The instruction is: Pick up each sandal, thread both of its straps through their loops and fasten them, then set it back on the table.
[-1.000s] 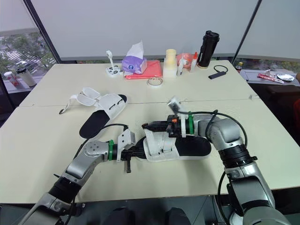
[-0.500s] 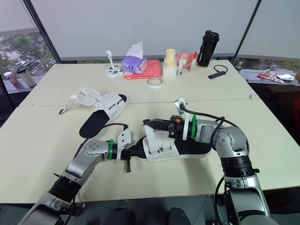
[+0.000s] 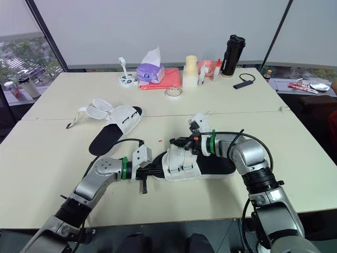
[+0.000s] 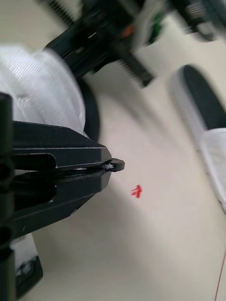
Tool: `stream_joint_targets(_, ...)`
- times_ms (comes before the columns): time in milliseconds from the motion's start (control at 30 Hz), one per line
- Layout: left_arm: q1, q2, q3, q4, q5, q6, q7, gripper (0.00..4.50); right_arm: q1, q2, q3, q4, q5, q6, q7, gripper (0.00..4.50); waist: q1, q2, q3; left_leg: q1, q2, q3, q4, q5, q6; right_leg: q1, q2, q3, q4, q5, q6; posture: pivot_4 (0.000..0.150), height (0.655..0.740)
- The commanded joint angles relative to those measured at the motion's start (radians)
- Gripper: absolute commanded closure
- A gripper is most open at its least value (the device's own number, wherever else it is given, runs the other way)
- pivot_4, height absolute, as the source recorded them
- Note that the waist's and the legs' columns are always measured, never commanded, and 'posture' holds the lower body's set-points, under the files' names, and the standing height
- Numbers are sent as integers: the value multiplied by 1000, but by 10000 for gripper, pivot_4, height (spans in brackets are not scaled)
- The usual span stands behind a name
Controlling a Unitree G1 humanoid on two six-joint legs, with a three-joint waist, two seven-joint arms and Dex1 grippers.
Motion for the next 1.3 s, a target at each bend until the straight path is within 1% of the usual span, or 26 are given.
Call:
stream_joint_targets(33, 35, 7, -48, 78, 61, 43, 7, 45000, 1, -38, 51, 15, -108, -26, -6, 44757, 0, 0, -1, 0, 0, 0, 0, 0, 0, 0, 0, 0, 0, 0, 0, 1500, 7394)
stream_joint_targets(200, 37, 4, -47, 79, 60, 43, 9, 45000, -1, -40, 64, 25, -149, -52, 7, 44757, 1, -1, -2, 2, 0, 0, 0, 0, 0, 3, 0, 0, 0, 0, 0, 1500, 7394)
stream_joint_targets(233, 37, 4, -47, 79, 60, 43, 9, 45000, -4, -40, 61, 31, -157, -59, 4, 41980, 1, -1, -2, 3, 0, 0, 0, 0, 0, 4, 0, 0, 0, 0, 0, 1500, 7394)
stream_joint_targets(300, 37, 5, -45, 77, 59, 43, 9, 45000, -10, -41, 47, 34, -160, -67, 7, 35231, 1, -1, -2, 4, 0, 0, 0, 0, 0, 4, 0, 0, 0, 0, 0, 1500, 7394)
stream_joint_targets(400, 38, 5, -43, 76, 58, 41, 10, 45000, -13, -35, 1, 15, -140, -74, 19, 19902, 2, 0, -2, 3, 0, 0, 0, 0, 0, 3, -1, 0, 0, 0, -1, 1500, 7394)
stream_joint_targets(433, 38, 5, -43, 74, 58, 41, 11, 45000, -16, -26, -32, 13, -128, -75, 7, 15586, 3, 0, -2, 3, 0, 0, -1, 0, 0, 3, -1, 0, 0, 0, -1, 1500, 7394)
stream_joint_targets(467, 39, 3, -40, 73, 55, 39, 11, 45000, -21, -17, -70, 14, -113, -74, -10, 9148, 3, 0, -2, 2, 0, 0, -1, 0, 0, 3, -1, 0, -1, 0, -1, 1500, 7394)
stream_joint_targets(533, 43, -5, -27, 59, 34, 52, 12, 45000, -29, -6, -153, 9, -75, -62, -35, 277, 3, 0, -1, 1, 0, 0, -1, 0, 0, 2, -1, 0, -1, 0, 0, 1500, 7394)
stream_joint_targets(667, 53, -11, -8, 25, 6, 75, 9, 45000, -9, -9, -332, -40, 57, 41, -53, 277, 3, 0, -1, 0, 0, 0, -1, 0, 0, 1, -1, 0, -1, 0, 0, 1500, 7394)
stream_joint_targets(700, 58, -9, 5, 8, -5, 84, 13, 45000, 13, -20, -391, -65, 117, 96, -43, 277, 3, 0, -1, 0, 0, 0, -1, 0, 0, 0, -1, 0, -1, 0, 0, 1500, 7394)
stream_joint_targets(800, 78, 19, 70, -78, -62, 132, 20, 45000, 133, -94, -533, -150, 295, 281, 25, 277, 5, 0, -1, -2, 1, -1, -3, 0, 0, -1, -1, -1, -1, 0, 0, 1500, 7394)
stream_joint_targets(867, 91, 51, 111, -148, -106, 181, 16, 45000, 217, -126, -579, -204, 380, 364, 47, 277, 1, 0, 1, -2, 1, -2, -4, -1, 1, -2, -1, -1, -2, 0, 1, 1500, 7394)
stream_joint_targets(967, 106, 115, 166, -258, -186, 278, -2, 45000, 318, -148, -597, -262, 438, 434, 36, 277, -23, 4, 6, -2, 3, -2, -4, -1, 2, -4, 1, 1, 0, 0, 1, 1500, 7394)
stream_joint_targets(1067, 105, 189, 236, -342, -280, 377, -32, 45000, 369, -138, -599, -280, 487, 492, 20, 277, -31, 5, 9, -2, 3, -2, -4, -1, 2, -5, 3, 1, 1, 0, 0, 1500, 7394)
stream_joint_targets(1167, 78, 238, 302, -395, -375, 468, -40, 45000, 376, -96, -597, -267, 535, 540, -15, 277, -28, 3, 15, -2, 3, -1, -4, -1, 2, -6, 4, 1, 1, 0, 0, 1500, 7394)
stream_joint_targets(1300, 23, 266, 353, -447, -467, 551, -30, 45000, 355, -35, -544, -222, 527, 549, -54, 277, -20, 0, 18, -3, 2, -1, -3, -1, 2, -6, 4, 1, 1, 0, 2, 1500, 7394)
